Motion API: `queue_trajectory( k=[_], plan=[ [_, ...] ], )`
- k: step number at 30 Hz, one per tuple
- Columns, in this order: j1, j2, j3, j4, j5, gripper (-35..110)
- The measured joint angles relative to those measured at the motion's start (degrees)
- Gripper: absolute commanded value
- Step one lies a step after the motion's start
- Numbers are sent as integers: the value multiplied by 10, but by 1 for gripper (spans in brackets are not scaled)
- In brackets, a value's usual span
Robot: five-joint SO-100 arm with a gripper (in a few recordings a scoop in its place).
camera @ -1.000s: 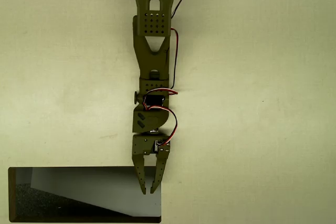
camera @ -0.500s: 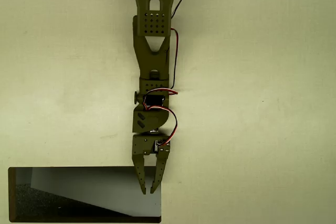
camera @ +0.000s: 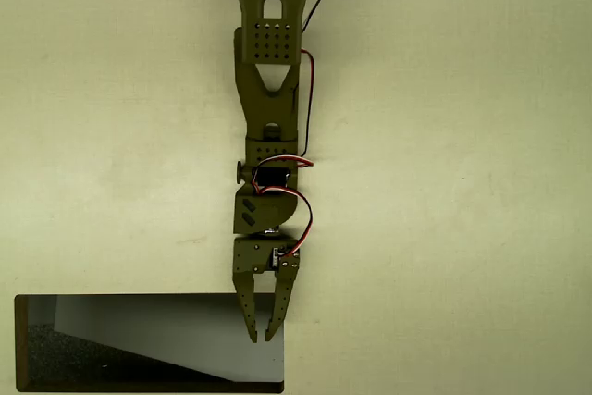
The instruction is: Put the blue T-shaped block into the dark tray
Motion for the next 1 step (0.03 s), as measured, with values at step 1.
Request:
queue_trajectory(
  k=[1],
  plan=[
    [0, 0, 0, 0, 0, 3]
  ],
)
